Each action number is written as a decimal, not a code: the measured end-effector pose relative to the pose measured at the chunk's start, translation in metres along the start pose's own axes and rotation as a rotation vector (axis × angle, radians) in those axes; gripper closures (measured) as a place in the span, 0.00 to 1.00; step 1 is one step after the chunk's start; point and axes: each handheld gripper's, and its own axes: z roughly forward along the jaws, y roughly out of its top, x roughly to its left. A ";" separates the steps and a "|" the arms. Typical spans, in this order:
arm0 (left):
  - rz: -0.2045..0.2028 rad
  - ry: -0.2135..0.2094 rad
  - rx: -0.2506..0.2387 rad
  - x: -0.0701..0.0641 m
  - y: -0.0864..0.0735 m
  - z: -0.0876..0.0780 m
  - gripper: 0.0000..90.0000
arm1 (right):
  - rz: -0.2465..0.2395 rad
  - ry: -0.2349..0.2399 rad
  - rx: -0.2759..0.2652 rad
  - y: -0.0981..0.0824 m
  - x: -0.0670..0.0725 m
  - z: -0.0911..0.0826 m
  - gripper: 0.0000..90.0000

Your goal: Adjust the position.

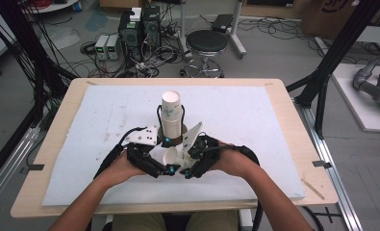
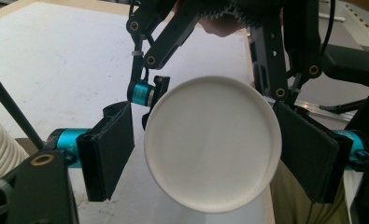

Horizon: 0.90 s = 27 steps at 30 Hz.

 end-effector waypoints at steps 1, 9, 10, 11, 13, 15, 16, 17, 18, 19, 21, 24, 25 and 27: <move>0.000 0.000 0.000 0.000 0.000 0.000 0.26 | 0.000 0.000 0.000 0.000 0.000 0.000 0.37; 0.014 -0.029 0.033 0.002 -0.001 0.001 0.39 | -0.008 0.010 0.050 0.003 0.000 0.002 0.37; 0.012 -0.032 0.035 0.002 -0.001 0.002 0.39 | -0.009 0.014 0.060 0.003 0.000 0.004 0.37; 0.016 -0.034 0.041 0.002 -0.002 0.003 0.39 | -0.009 0.014 0.060 0.003 0.000 0.004 0.37; 0.019 -0.041 0.051 0.002 -0.002 0.003 0.39 | -0.015 0.018 0.072 0.004 0.001 0.005 0.38; 0.024 -0.042 0.059 0.001 -0.002 0.004 0.41 | -0.018 0.020 0.080 0.004 0.002 0.006 0.38; 0.024 -0.042 0.059 0.001 -0.002 0.004 0.41 | -0.018 0.020 0.080 0.004 0.002 0.006 0.38; 0.030 -0.046 0.058 0.001 -0.002 0.005 0.41 | -0.023 0.018 0.082 0.003 0.002 0.006 0.37; 0.028 -0.047 0.059 0.001 -0.002 0.005 0.41 | -0.024 0.021 0.084 0.003 0.003 0.006 0.37; 0.028 -0.049 0.058 0.001 -0.002 0.005 0.41 | -0.022 0.022 0.086 0.003 0.003 0.005 0.37; 0.031 -0.049 0.058 0.001 -0.002 0.005 0.41 | -0.022 0.022 0.088 0.003 0.003 0.005 0.35; 0.034 -0.041 0.060 0.001 -0.002 0.003 0.42 | -0.001 0.009 0.057 0.002 0.002 0.003 0.30; 0.028 -0.035 0.046 0.002 -0.003 0.001 0.42 | 0.016 -0.001 0.037 0.001 0.002 0.000 0.26; 0.025 -0.033 0.042 0.002 -0.004 0.000 0.42 | 0.042 -0.015 -0.004 -0.001 0.001 -0.005 0.24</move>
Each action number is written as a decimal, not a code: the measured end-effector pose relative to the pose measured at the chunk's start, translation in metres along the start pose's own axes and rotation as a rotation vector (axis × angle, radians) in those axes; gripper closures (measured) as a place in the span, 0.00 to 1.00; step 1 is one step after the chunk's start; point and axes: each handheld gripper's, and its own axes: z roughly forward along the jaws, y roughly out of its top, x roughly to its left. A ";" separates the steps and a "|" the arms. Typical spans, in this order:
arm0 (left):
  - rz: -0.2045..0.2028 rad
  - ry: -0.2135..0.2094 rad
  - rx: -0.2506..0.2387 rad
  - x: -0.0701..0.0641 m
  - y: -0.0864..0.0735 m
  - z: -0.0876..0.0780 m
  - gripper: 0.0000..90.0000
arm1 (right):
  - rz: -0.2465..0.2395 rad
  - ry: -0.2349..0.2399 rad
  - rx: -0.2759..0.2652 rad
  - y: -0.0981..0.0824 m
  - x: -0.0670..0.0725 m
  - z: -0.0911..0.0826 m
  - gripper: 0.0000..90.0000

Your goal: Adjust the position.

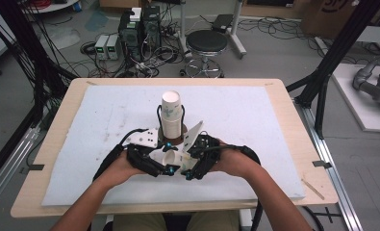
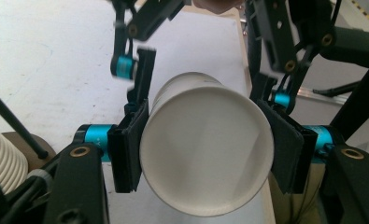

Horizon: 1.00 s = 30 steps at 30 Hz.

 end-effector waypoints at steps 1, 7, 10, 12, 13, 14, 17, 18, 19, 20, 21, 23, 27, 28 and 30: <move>-0.015 0.001 -0.026 0.000 -0.003 -0.002 0.42 | 0.004 -0.001 -0.025 -0.002 -0.001 -0.003 0.24; -0.046 0.005 -0.107 0.004 -0.013 -0.010 0.41 | 0.064 -0.024 -0.151 -0.017 -0.003 -0.016 0.22; -0.056 0.008 -0.138 0.005 -0.017 -0.013 0.41 | 0.091 -0.031 -0.200 -0.023 -0.002 -0.019 0.22; -0.063 0.008 -0.164 0.006 -0.020 -0.016 0.41 | 0.128 -0.041 -0.285 -0.030 -0.001 -0.019 0.22; -0.066 0.009 -0.175 0.007 -0.021 -0.017 0.41 | 0.143 -0.044 -0.315 -0.033 0.000 -0.019 0.22; -0.065 0.012 -0.184 0.007 -0.022 -0.018 0.41 | 0.152 -0.043 -0.345 -0.035 0.001 -0.019 0.22; -0.071 0.016 -0.220 0.007 -0.024 -0.021 0.41 | 0.164 -0.049 -0.393 -0.040 0.003 -0.018 0.22; -0.071 0.019 -0.228 0.007 -0.025 -0.022 0.41 | 0.185 -0.050 -0.432 -0.044 0.005 -0.016 0.22; -0.069 0.022 -0.241 0.006 -0.026 -0.023 0.41 | 0.192 -0.053 -0.450 -0.046 0.006 -0.015 0.22; -0.068 0.024 -0.248 0.006 -0.026 -0.024 0.41 | 0.202 -0.049 -0.470 -0.048 0.007 -0.014 0.22; -0.068 0.024 -0.248 0.006 -0.026 -0.024 0.41 | 0.202 -0.049 -0.470 -0.048 0.007 -0.014 0.22; -0.071 0.028 -0.267 0.006 -0.028 -0.024 0.41 | 0.218 -0.060 -0.503 -0.052 0.009 -0.012 0.22; -0.080 0.025 -0.285 0.005 -0.030 -0.024 0.41 | 0.257 -0.056 -0.561 -0.059 0.013 -0.007 0.22; -0.080 0.027 -0.286 0.005 -0.030 -0.024 0.41 | 0.257 -0.056 -0.561 -0.059 0.013 -0.007 0.22; -0.081 0.030 -0.295 0.005 -0.030 -0.024 0.41 | 0.262 -0.049 -0.583 -0.062 0.014 -0.005 0.22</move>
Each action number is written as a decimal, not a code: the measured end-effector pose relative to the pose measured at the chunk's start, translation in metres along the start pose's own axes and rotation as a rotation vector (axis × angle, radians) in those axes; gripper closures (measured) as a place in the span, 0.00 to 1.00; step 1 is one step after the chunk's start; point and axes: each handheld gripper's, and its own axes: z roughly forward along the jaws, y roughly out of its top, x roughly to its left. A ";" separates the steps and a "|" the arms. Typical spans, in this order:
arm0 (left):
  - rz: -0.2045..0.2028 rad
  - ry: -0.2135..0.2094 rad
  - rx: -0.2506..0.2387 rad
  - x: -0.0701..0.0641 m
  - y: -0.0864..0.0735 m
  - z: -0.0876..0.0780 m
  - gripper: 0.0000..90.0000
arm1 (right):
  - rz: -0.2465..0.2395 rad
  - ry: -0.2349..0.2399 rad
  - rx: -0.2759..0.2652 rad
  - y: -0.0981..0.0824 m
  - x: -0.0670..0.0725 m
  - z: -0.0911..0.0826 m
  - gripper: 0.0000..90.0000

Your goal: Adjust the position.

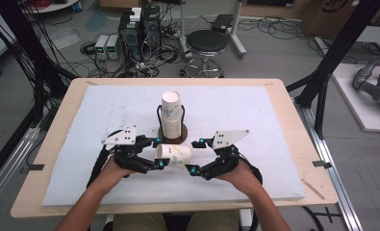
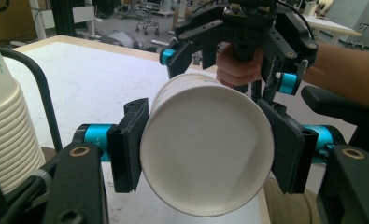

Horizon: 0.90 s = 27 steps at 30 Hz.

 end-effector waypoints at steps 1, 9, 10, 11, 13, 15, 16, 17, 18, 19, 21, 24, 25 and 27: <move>-0.001 -0.001 -0.006 0.000 0.000 0.000 0.41 | 0.002 -0.005 -0.020 -0.004 0.000 -0.001 0.22; 0.007 -0.005 -0.035 -0.002 0.000 0.000 0.41 | 0.013 -0.011 -0.052 -0.010 -0.001 -0.006 0.22; 0.007 -0.006 -0.038 -0.002 0.000 0.000 0.41 | 0.013 -0.011 -0.052 -0.010 -0.001 -0.006 0.22; 0.007 -0.009 -0.039 -0.002 0.000 0.001 0.41 | 0.014 -0.013 -0.052 -0.012 -0.001 -0.006 0.22; 0.012 -0.013 -0.037 -0.004 0.001 0.001 0.41 | 0.016 -0.010 -0.052 -0.012 -0.001 -0.006 0.22; 0.017 -0.018 -0.040 -0.004 0.001 0.002 0.41 | 0.019 -0.004 -0.049 -0.013 -0.001 -0.006 0.22; 0.021 -0.020 -0.039 -0.005 0.001 0.002 0.41 | 0.015 0.005 -0.048 -0.014 -0.001 -0.005 0.22; 0.024 -0.023 -0.040 -0.005 0.001 0.002 0.41 | 0.015 0.005 -0.048 -0.014 -0.001 -0.005 0.22; 0.024 -0.028 -0.043 -0.006 0.002 0.002 0.41 | 0.013 0.006 -0.047 -0.013 -0.001 -0.004 0.22; 0.024 -0.028 -0.043 -0.006 0.002 0.002 0.41 | 0.014 0.016 -0.044 -0.013 0.000 -0.003 0.22; 0.025 -0.034 -0.048 -0.007 0.002 0.002 0.41 | 0.010 0.021 -0.041 -0.013 0.000 -0.001 0.22; 0.030 -0.044 -0.059 -0.008 0.003 0.003 0.41 | 0.010 0.029 -0.041 -0.014 0.000 0.000 0.22; 0.030 -0.048 -0.062 -0.008 0.003 0.003 0.41 | 0.010 0.035 -0.042 -0.014 0.000 0.001 0.22; 0.030 -0.056 -0.068 -0.009 0.003 0.003 0.41 | 0.009 0.039 -0.045 -0.015 0.000 0.001 0.22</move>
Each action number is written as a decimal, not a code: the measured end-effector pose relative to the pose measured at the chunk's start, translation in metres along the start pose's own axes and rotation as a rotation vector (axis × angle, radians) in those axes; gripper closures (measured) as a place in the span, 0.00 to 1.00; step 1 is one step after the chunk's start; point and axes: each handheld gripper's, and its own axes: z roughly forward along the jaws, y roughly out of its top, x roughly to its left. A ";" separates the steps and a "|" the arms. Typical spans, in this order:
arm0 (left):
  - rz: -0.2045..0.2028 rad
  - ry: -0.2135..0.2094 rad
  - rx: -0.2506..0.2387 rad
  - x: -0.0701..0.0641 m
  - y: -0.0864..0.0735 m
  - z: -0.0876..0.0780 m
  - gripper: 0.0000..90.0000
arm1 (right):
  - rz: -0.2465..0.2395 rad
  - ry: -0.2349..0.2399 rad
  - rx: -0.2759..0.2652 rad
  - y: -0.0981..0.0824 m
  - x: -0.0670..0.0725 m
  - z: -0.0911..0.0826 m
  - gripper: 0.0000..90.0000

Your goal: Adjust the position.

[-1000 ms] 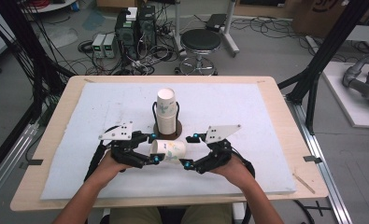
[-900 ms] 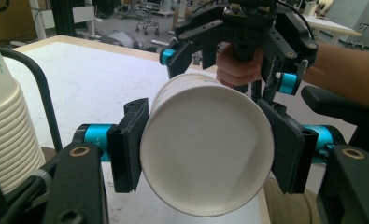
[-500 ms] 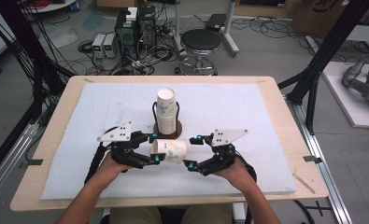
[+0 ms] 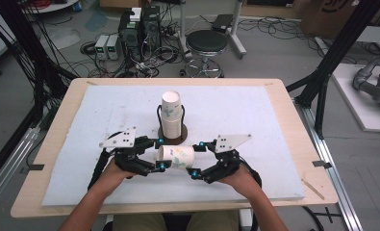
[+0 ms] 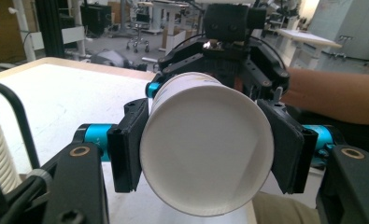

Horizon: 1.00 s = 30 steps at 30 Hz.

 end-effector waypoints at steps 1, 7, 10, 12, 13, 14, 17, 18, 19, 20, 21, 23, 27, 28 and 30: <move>0.005 -0.004 0.001 0.000 0.000 0.000 0.41 | 0.004 0.005 -0.001 0.000 0.000 0.000 0.22; 0.014 -0.023 -0.013 -0.002 0.001 0.001 0.41 | 0.004 0.057 -0.033 -0.001 -0.002 0.000 0.22; 0.022 -0.037 -0.015 -0.003 0.002 0.002 0.41 | -0.012 0.077 -0.025 -0.002 -0.002 0.003 0.22; 0.025 -0.050 -0.014 -0.004 0.001 0.003 0.41 | -0.015 0.098 -0.031 -0.003 -0.002 0.007 0.23; 0.025 -0.050 -0.014 -0.004 0.001 0.003 0.41 | -0.015 0.098 -0.031 -0.003 -0.002 0.007 0.23; 0.029 -0.053 -0.015 -0.004 0.001 0.003 0.41 | -0.012 0.118 -0.043 -0.003 -0.002 0.009 0.23; 0.030 -0.060 -0.021 -0.005 0.001 0.004 0.41 | -0.013 0.137 -0.059 -0.003 -0.003 0.009 0.26; 0.029 -0.061 -0.021 -0.004 0.001 0.004 0.41 | -0.013 0.137 -0.059 -0.003 -0.003 0.009 0.26; 0.029 -0.064 -0.022 -0.004 0.001 0.004 0.41 | -0.010 0.140 -0.062 -0.004 -0.003 0.009 0.27; 0.029 -0.066 -0.023 -0.004 0.001 0.004 0.41 | -0.011 0.144 -0.066 -0.004 -0.003 0.009 0.27; 0.027 -0.067 -0.027 -0.004 0.001 0.003 0.41 | -0.008 0.147 -0.070 -0.004 -0.003 0.008 0.27; 0.023 -0.069 -0.032 -0.004 0.001 0.003 0.41 | -0.008 0.147 -0.073 -0.004 -0.003 0.008 0.28; 0.005 -0.075 -0.031 -0.001 -0.002 0.002 0.41 | 0.013 0.159 -0.078 -0.004 -0.004 0.008 0.30; -0.001 -0.073 -0.021 -0.001 -0.004 0.001 0.41 | 0.012 0.155 -0.076 -0.004 -0.005 0.008 0.31; 0.000 -0.073 -0.019 -0.001 -0.005 0.001 0.41 | 0.012 0.155 -0.074 -0.004 -0.005 0.008 0.31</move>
